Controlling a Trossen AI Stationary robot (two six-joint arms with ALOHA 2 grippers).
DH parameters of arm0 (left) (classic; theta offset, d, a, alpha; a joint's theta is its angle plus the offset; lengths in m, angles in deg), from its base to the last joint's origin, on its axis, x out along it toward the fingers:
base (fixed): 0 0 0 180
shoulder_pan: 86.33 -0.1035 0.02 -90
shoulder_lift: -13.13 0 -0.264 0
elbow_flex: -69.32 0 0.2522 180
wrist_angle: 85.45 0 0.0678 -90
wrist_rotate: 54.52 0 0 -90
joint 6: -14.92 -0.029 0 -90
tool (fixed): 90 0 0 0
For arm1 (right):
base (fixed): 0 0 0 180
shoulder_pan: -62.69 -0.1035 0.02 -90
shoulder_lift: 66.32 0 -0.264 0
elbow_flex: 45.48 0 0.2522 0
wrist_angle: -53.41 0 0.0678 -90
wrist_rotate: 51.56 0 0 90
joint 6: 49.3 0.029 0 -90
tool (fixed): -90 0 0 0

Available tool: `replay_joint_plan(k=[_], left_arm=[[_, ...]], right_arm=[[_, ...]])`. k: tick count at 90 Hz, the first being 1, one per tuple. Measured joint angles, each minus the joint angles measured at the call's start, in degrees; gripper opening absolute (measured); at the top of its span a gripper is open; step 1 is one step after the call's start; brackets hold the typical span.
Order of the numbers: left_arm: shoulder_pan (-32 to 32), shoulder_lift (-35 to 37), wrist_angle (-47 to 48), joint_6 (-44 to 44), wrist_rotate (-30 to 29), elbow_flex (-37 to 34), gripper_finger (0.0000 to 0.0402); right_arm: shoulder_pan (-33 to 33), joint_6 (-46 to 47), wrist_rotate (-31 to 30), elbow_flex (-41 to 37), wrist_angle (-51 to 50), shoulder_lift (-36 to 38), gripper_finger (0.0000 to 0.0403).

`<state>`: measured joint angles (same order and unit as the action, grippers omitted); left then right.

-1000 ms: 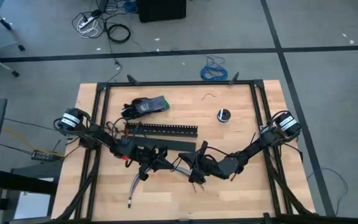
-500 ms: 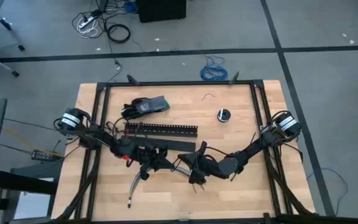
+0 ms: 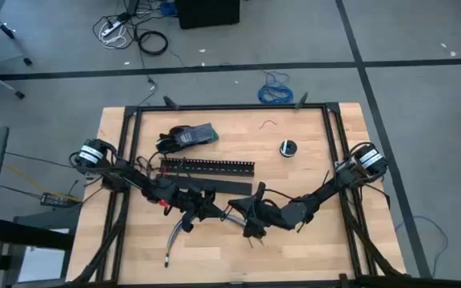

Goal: Ziptie cables
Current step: Prepare the left black zip tie

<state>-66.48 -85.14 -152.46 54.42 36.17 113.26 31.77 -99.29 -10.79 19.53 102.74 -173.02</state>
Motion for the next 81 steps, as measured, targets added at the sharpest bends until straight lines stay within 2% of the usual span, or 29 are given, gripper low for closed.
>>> replay_joint_plan(k=[16,42,67,81], left_arm=[[0.0,0.0,0.3,1.4,-0.2,0.0,0.0],[0.0,0.0,4.1,3.2,-1.3,0.0,0.0],[-0.5,0.0,2.3,3.3,-2.1,0.0,0.0],[-0.5,0.0,2.7,6.1,-2.1,0.0,0.0]], right_arm=[[0.3,2.3,3.2,0.0,0.0,0.0,0.0],[0.4,2.4,3.7,0.0,0.1,0.0,0.0],[0.4,2.5,3.9,0.0,0.0,0.0,0.0],[0.4,2.5,3.8,0.0,-0.2,0.0,0.0]])
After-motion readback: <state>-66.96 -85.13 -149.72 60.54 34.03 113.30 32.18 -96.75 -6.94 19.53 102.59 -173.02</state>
